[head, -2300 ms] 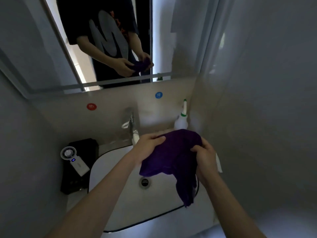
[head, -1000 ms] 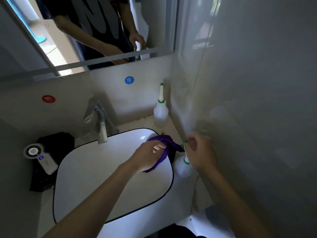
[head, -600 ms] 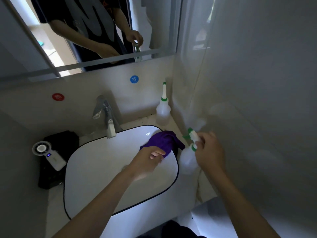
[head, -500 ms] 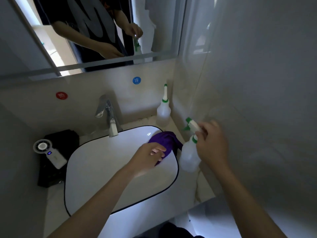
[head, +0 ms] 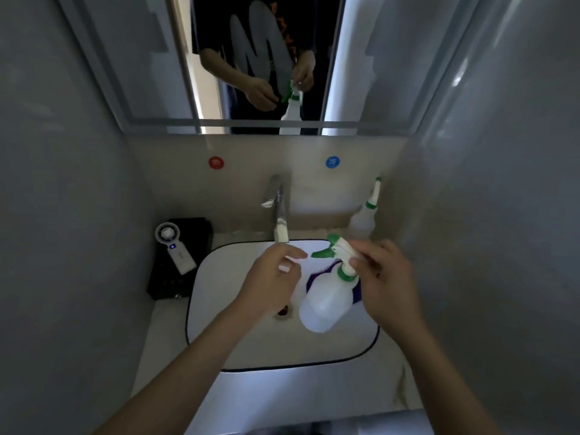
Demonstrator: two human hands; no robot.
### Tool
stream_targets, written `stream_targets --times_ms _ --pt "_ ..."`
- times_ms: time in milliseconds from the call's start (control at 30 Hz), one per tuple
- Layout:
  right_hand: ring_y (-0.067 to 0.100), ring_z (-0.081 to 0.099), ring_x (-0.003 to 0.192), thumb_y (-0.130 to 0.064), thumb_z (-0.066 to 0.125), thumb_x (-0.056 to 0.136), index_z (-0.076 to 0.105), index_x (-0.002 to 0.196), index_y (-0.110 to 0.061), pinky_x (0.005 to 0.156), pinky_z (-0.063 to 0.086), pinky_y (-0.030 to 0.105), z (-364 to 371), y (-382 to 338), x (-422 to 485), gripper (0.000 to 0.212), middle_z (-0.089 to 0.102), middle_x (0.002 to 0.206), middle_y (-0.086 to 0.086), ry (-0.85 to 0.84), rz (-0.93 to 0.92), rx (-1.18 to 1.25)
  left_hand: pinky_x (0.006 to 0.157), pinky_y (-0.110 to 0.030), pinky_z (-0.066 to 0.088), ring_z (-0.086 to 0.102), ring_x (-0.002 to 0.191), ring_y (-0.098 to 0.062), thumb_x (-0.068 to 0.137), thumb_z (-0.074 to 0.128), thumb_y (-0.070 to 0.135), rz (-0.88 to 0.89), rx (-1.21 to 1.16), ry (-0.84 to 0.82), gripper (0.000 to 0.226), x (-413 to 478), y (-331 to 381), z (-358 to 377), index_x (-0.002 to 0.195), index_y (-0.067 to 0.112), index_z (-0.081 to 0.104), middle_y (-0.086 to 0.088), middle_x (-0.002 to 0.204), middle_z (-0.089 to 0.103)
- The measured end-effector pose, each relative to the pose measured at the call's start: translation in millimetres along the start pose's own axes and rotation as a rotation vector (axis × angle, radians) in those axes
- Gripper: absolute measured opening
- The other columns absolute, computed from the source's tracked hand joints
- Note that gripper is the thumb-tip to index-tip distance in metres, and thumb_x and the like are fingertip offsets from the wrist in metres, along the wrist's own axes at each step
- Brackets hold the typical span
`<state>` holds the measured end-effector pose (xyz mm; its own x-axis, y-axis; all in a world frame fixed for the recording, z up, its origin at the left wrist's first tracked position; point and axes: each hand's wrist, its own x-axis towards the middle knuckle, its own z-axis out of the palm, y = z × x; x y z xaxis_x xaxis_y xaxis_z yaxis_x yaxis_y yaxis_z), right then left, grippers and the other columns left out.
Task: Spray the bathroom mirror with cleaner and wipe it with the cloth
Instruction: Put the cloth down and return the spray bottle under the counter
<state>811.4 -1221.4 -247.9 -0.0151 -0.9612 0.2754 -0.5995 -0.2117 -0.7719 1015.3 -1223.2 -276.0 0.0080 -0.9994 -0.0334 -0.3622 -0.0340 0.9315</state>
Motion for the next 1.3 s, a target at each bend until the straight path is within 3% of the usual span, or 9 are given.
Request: stream_targets --times_ms 133,233,333,500,600,733,967,1233,1300 --pt "0.007 0.061 0.088 -0.004 0.067 0.091 0.076 0.114 -0.022 0.082 0.046 0.021 19.6 -22.0 0.0 0.030 0.062 0.095 -0.013 -0.127 -0.038 0.049 0.090 -0.016 0.049 0.064 0.110 -0.007 0.099 0.059 0.006 0.016 -0.093 0.101 0.024 -11.9 5.6 -17.6 0.112 0.025 0.067 0.008 0.119 0.069" --pt "0.017 0.062 0.086 -0.002 0.069 0.089 0.077 0.110 -0.015 0.079 0.048 0.026 29.6 -25.3 -2.7 0.026 0.066 0.090 -0.002 -0.163 -0.065 0.096 0.082 -0.015 0.052 0.069 0.088 0.002 0.101 0.057 0.002 -0.024 -0.313 0.053 0.017 -19.1 16.0 -19.5 0.103 0.014 0.070 0.006 0.096 0.073" --pt "0.008 0.062 0.084 -0.003 0.068 0.091 0.078 0.110 -0.014 0.075 0.046 0.019 31.3 -16.0 -4.1 0.024 0.067 0.091 0.000 -0.241 -0.029 0.183 0.068 -0.013 0.046 0.060 0.068 0.001 0.106 0.054 0.015 -0.057 -0.327 0.052 0.025 -22.4 18.0 -13.0 0.089 0.006 0.069 0.010 0.073 0.068" --pt "0.003 0.062 0.080 -0.002 0.066 0.091 0.079 0.105 -0.017 0.073 0.041 0.011 20.6 6.8 -6.9 0.024 0.066 0.087 -0.001 -0.310 0.003 0.256 0.065 -0.027 0.046 0.061 0.069 -0.029 0.091 0.070 0.056 -0.062 -0.331 0.096 0.066 -21.7 7.4 11.1 0.080 -0.009 0.060 -0.027 0.072 0.062" --pt "0.002 0.065 0.086 -0.001 0.065 0.092 0.078 0.106 -0.015 0.076 0.046 0.011 20.6 18.5 -6.8 0.023 0.064 0.095 0.005 -0.292 0.037 0.358 0.075 -0.041 0.054 0.075 0.082 -0.045 0.096 0.068 0.040 -0.088 -0.332 0.107 0.052 -19.9 5.7 23.1 0.080 -0.008 0.060 -0.037 0.083 0.066" --pt "0.012 0.068 0.098 -0.009 0.065 0.094 0.075 0.104 -0.023 0.086 0.054 0.024 24.3 31.9 -1.1 0.020 0.066 0.106 0.009 -0.287 0.021 0.392 0.063 -0.019 0.053 0.074 0.082 -0.044 0.104 0.059 0.023 -0.086 -0.326 0.142 0.038 -19.2 11.5 32.9 0.081 -0.008 0.060 -0.044 0.090 0.063" --pt "0.011 0.072 0.086 -0.027 0.058 0.092 0.068 0.107 -0.008 0.076 0.052 0.021 32.9 45.7 -7.9 0.027 0.077 0.089 -0.003 -0.366 0.082 0.616 0.069 -0.026 0.057 0.079 0.075 -0.027 0.104 0.060 0.017 -0.104 -0.355 0.146 0.038 -18.7 13.2 34.3 0.092 -0.019 0.061 -0.040 0.096 0.070" --pt "0.008 0.065 0.072 -0.032 0.052 0.095 0.064 0.097 -0.019 0.064 0.047 0.018 49.7 46.0 -16.6 0.017 0.071 0.080 -0.001 -0.217 0.049 0.582 0.074 -0.018 0.059 0.079 0.076 -0.016 0.102 0.061 0.013 -0.150 -0.352 0.149 0.019 -23.6 18.5 31.4 0.090 0.003 0.072 -0.005 0.079 0.081" --pt "0.005 0.064 0.071 -0.032 0.052 0.096 0.062 0.097 -0.023 0.064 0.046 0.016 52.3 46.9 -16.6 0.013 0.070 0.076 -0.005 -0.192 0.041 0.555 0.085 -0.027 0.061 0.080 0.086 -0.023 0.102 0.062 0.016 -0.164 -0.330 0.160 0.019 -22.6 15.0 31.7 0.093 0.005 0.074 -0.007 0.085 0.082"
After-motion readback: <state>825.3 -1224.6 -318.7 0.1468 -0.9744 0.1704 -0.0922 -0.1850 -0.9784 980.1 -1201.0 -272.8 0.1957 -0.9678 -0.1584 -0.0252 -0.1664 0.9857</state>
